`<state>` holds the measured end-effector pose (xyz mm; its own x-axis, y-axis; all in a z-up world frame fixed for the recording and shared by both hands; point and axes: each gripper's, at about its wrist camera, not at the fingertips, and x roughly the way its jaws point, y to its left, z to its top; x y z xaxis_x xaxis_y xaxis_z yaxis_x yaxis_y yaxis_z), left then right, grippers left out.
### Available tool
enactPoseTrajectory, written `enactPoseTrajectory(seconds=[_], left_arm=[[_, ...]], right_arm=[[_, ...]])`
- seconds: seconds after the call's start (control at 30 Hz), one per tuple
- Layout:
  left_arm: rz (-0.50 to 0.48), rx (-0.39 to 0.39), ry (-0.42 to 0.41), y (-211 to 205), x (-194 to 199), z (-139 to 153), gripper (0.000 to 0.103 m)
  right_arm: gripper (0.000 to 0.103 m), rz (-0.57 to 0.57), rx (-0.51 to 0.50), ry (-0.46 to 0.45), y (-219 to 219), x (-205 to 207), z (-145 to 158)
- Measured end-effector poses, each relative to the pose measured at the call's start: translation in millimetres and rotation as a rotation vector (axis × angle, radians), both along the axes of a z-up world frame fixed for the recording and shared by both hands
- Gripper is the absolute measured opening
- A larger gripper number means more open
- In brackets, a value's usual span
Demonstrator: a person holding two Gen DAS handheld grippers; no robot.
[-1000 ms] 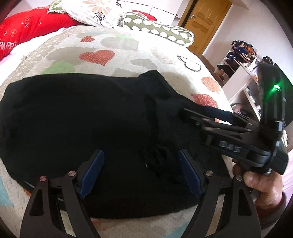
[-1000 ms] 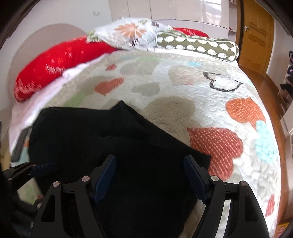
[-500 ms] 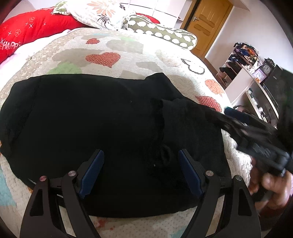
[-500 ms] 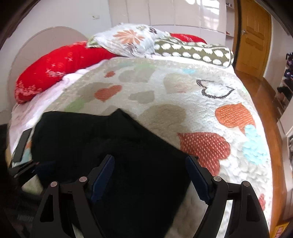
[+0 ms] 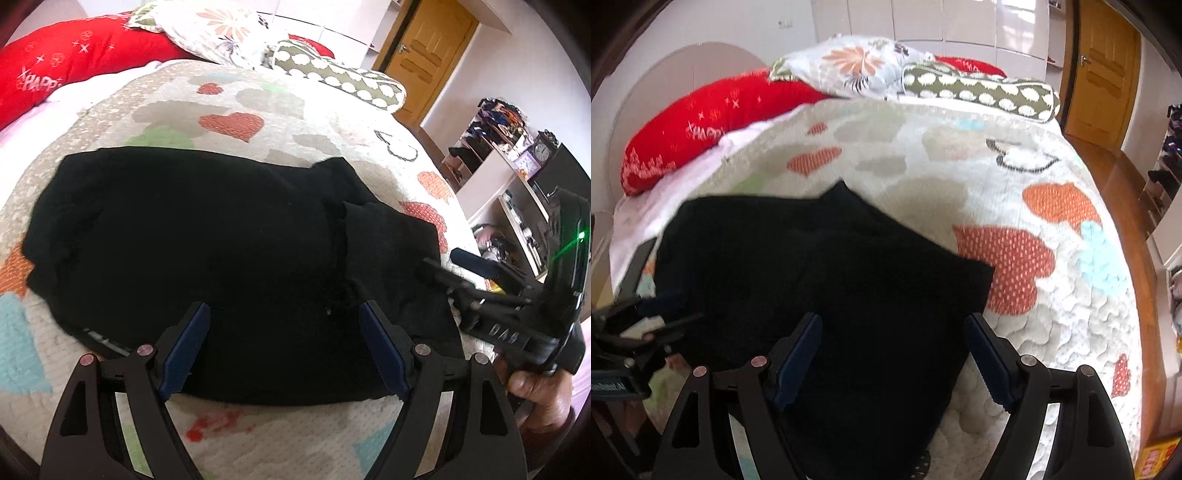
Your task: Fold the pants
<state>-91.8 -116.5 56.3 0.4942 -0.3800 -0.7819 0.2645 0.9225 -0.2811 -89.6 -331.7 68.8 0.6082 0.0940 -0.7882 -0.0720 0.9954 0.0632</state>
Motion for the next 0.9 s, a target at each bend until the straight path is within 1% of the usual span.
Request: enactPoseTrajectory(seconds=[0.07,0.13,0.2,0.27,0.3,0.37,0.43,0.5,0.57,0.7,0.8,0.9], left_arm=[[0.017,-0.002,-0.003,9.5,-2.4,1.7,0.083],[0.04,-0.011,0.0,21.9,-4.5,2.8,0.083],[0.074,-0.033,0.004,39.3,-7.1,4.1,0.083],[0.107,-0.054,0.008,54.8,-9.4,4.4,0.083],[0.13,-0.071,0.009,65.9,-11.3,4.7,0.083],[0.181,-0.116,0.005,90.1,-15.5,4.7,0.083],[0.237,-0.143,0.007,109.0,-18.3,2.4,0.084],[0.29,-0.171,0.013,125.3,-18.0,-1.4,0.084],[0.336,-0.183,0.023,136.2,-16.3,-6.0,0.084],[0.407,-0.226,0.055,149.4,-13.5,-16.1,0.084],[0.437,-0.24,0.08,153.2,-8.9,-25.7,0.084],[0.443,-0.232,0.077,151.4,-3.5,-30.5,0.084]], right_arm=[[0.081,0.012,0.026,-0.01,4.7,2.6,4.5],[0.081,0.041,0.021,-0.002,14.9,7.9,2.8],[0.081,0.063,-0.003,0.026,24.1,16.6,-7.3],[0.082,0.066,-0.012,0.076,31.0,23.8,-23.7],[0.082,0.061,-0.023,0.071,33.3,23.7,-24.6],[0.081,0.062,-0.03,0.073,36.5,24.0,-15.8],[0.082,0.073,-0.008,0.035,40.8,27.3,0.3],[0.082,0.116,0.038,-0.001,49.3,34.6,14.5],[0.083,0.172,0.087,-0.022,67.7,45.7,24.1],[0.083,0.316,0.146,-0.012,120.9,79.0,30.1],[0.083,0.408,0.136,0.005,157.1,104.1,30.2],[0.083,0.497,0.087,0.008,197.2,124.1,27.3]])
